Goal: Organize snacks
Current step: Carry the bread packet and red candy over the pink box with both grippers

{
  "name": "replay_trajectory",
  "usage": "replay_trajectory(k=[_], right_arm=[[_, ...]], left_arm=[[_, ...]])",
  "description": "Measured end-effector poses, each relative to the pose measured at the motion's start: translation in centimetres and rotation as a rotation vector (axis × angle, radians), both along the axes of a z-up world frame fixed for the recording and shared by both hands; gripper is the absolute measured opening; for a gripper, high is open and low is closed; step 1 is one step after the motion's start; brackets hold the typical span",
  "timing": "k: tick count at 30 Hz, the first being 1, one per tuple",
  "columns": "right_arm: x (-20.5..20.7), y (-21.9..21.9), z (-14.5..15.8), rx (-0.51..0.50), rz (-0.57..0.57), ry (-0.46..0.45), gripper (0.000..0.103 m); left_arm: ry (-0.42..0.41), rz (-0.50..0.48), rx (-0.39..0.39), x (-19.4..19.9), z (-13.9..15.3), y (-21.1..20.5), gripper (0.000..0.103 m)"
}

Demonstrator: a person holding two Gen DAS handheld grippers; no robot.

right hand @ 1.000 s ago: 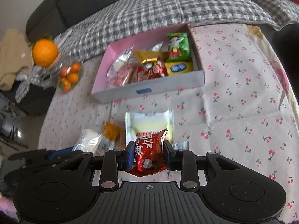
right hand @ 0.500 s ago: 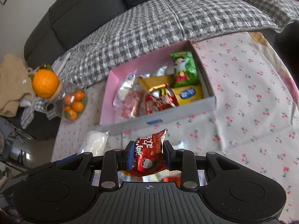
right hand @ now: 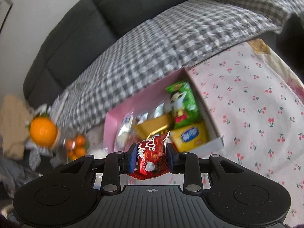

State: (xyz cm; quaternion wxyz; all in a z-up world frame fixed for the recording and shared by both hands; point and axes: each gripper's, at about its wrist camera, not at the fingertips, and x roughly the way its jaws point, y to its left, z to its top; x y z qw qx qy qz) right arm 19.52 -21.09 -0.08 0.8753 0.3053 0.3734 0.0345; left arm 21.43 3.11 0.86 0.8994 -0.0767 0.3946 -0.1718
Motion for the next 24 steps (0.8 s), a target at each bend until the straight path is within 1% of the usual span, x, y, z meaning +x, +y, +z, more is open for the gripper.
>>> replay_trajectory(k=[4, 8, 11, 15, 22, 24], right_arm=[[1.2, -1.1, -1.1, 0.057, -0.034, -0.010, 0.031], [2.1, -1.0, -1.5, 0.081, -0.042, -0.045, 0.031], [2.7, -0.6, -1.8, 0.082, -0.050, -0.061, 0.031], [3.4, -0.1, -2.3, 0.072, -0.046, -0.069, 0.031], [4.3, 0.5, -2.9, 0.043, -0.052, -0.085, 0.031], [4.4, 0.4, -2.9, 0.043, -0.061, -0.093, 0.031]], left_arm=[[-0.026, -0.013, 0.028, 2.1, 0.1, -1.0, 0.014], [-0.040, -0.044, 0.043, 3.9, -0.3, -2.2, 0.014], [-0.046, -0.054, 0.055, 5.2, -0.9, -3.0, 0.014], [-0.039, -0.037, 0.066, 6.6, -1.9, -3.7, 0.014], [-0.046, -0.014, 0.052, 7.6, -2.5, -3.6, 0.014], [-0.060, -0.013, 0.063, 7.8, -2.6, -3.8, 0.014]])
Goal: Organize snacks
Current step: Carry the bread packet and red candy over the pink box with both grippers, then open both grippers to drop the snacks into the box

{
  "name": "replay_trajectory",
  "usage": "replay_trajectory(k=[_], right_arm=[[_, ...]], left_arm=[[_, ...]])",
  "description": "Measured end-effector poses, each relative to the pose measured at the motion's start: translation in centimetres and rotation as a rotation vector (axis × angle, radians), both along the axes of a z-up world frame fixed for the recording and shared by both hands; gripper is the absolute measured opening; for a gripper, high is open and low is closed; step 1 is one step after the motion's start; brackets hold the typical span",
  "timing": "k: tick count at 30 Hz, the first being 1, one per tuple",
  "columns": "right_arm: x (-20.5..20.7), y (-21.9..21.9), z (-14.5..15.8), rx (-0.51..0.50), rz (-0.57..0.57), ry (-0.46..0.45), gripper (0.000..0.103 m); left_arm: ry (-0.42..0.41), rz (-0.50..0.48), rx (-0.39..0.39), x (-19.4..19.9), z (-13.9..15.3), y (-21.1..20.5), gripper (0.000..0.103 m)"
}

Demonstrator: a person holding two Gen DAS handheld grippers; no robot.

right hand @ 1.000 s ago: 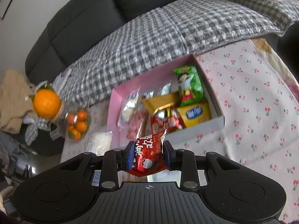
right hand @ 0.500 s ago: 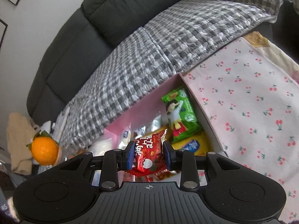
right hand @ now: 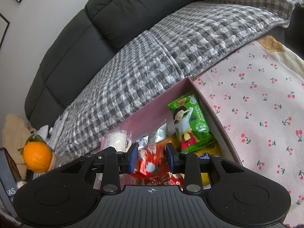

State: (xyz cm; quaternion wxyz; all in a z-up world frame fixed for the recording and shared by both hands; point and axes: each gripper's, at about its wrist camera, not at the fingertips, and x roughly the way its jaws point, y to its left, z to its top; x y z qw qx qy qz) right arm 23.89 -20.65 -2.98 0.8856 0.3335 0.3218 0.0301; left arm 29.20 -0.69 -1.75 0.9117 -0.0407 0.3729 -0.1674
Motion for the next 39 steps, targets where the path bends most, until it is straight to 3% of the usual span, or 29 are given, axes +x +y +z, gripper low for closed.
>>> replay_trajectory(k=[6, 8, 9, 11, 14, 27, 35, 39], right_arm=[[0.1, -0.1, 0.0, -0.030, -0.014, 0.004, 0.038], [0.1, -0.1, 0.1, -0.036, -0.006, 0.008, 0.049], [0.0, -0.1, 0.1, -0.041, -0.007, 0.005, 0.055], [-0.1, 0.0, 0.3, -0.051, -0.007, 0.002, 0.059], [-0.3, 0.0, 0.4, -0.053, -0.007, 0.004, 0.062], [-2.4, -0.4, 2.1, -0.096, 0.002, 0.002, 0.076], [-4.5, -0.2, 3.4, -0.151, 0.038, 0.007, 0.086], [-5.6, -0.3, 4.0, -0.181, 0.045, 0.015, 0.088]], left_arm=[[0.004, 0.001, 0.028, 0.3, -0.6, -0.1, 0.017], [-0.010, 0.016, 0.041, 0.0, -0.5, 0.0, 0.030], [-0.011, 0.016, 0.044, 0.0, -0.5, 0.0, 0.032], [-0.007, 0.024, 0.050, 0.0, -0.5, 0.1, 0.038], [-0.004, 0.038, 0.049, -0.1, -0.4, 0.3, 0.047], [0.006, 0.061, 0.060, -2.8, 0.6, 1.4, 0.069], [0.020, 0.064, 0.052, -5.0, 1.3, 2.1, 0.094], [0.030, 0.068, 0.060, -6.2, 1.4, 2.3, 0.096]])
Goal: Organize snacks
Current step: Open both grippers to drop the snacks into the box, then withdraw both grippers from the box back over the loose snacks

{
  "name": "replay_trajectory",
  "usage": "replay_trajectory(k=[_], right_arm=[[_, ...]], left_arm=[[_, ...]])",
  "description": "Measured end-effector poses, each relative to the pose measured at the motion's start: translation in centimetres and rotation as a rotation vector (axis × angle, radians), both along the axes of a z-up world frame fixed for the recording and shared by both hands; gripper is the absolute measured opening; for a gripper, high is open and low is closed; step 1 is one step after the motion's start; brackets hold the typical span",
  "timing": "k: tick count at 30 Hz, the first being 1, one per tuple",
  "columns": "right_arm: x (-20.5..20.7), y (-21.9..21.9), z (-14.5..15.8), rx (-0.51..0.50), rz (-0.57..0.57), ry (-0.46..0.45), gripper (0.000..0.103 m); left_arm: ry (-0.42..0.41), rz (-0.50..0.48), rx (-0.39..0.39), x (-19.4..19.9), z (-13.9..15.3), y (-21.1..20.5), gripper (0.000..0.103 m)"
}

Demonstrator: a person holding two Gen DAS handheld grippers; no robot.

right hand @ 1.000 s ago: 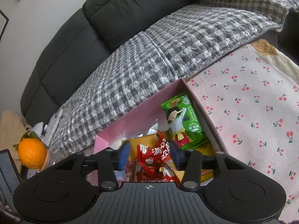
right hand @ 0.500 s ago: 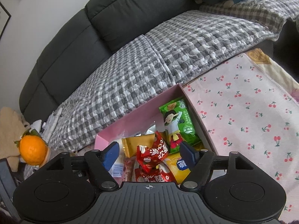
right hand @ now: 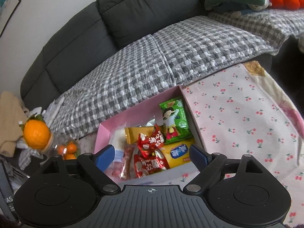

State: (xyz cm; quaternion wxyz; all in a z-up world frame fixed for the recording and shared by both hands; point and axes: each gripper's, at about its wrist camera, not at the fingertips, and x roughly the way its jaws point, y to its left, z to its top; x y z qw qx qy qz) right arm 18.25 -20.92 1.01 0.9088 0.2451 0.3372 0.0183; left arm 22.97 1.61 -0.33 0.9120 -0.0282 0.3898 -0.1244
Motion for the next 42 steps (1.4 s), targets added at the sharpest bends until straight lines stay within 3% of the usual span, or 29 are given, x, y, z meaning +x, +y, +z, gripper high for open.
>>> replay_trajectory(k=[8, 18, 22, 29, 42], right_arm=[[-2.3, 0.1, 0.6, -0.072, 0.029, 0.040, 0.088], [-4.8, 0.3, 0.7, -0.142, 0.068, 0.101, 0.088], [-6.0, 0.4, 0.1, -0.147, 0.098, 0.131, 0.088], [-7.7, 1.1, -0.7, -0.252, 0.162, 0.141, 0.088], [-9.7, -0.8, -3.6, -0.329, 0.147, 0.208, 0.088]], left_arm=[[0.007, 0.003, 0.028, -2.8, 0.4, 0.5, 0.102], [0.031, 0.004, 0.030, -5.9, 0.1, 1.0, 0.102], [0.011, -0.008, 0.024, -7.0, -0.5, 1.0, 0.102], [0.018, -0.060, 0.023, -8.8, -0.9, 1.2, 0.102], [0.015, -0.137, 0.037, -10.5, -2.7, 1.4, 0.102]])
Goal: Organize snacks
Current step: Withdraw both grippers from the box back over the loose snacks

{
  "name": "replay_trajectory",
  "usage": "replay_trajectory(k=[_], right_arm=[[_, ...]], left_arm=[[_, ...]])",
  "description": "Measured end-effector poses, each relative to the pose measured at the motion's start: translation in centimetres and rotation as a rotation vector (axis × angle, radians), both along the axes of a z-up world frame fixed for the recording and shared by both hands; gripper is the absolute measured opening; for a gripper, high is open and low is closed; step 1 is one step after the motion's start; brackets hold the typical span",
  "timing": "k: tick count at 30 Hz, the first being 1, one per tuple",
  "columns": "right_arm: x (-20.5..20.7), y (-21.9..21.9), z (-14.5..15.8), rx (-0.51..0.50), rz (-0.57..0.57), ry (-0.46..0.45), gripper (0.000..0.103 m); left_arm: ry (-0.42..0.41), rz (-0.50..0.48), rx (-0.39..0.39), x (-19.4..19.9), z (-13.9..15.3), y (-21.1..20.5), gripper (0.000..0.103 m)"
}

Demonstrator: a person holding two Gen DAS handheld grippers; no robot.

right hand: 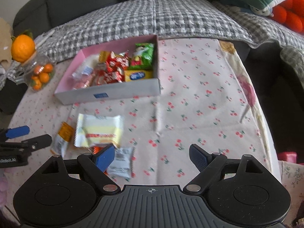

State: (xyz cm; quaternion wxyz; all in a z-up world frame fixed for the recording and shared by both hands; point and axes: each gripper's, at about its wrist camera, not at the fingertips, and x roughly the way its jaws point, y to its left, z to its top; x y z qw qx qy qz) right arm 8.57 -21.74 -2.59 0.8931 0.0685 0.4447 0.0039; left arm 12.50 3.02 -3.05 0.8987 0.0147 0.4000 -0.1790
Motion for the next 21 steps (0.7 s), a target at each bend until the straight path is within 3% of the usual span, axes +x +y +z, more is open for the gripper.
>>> replay_trajectory(k=[7, 12, 16, 21], right_arm=[[-0.1, -1.3, -1.3, -0.018, -0.032, 0.041, 0.088], [-0.1, -1.1, -1.6, -0.017, -0.022, 0.050, 0.088], [0.1, -0.2, -2.1, -0.049, 0.027, 0.058, 0.088], [0.2, 1.1, -3.2, -0.082, 0.146, 0.059, 0.088]], left_arm=[[0.013, -0.036, 0.008, 0.1, -1.2, -0.8, 0.102], [0.007, -0.099, 0.073, 0.4, -2.6, -1.7, 0.094], [0.034, -0.120, 0.102, 0.9, -3.7, -1.7, 0.082], [0.048, -0.132, 0.086, 1.0, -4.2, -1.4, 0.080]])
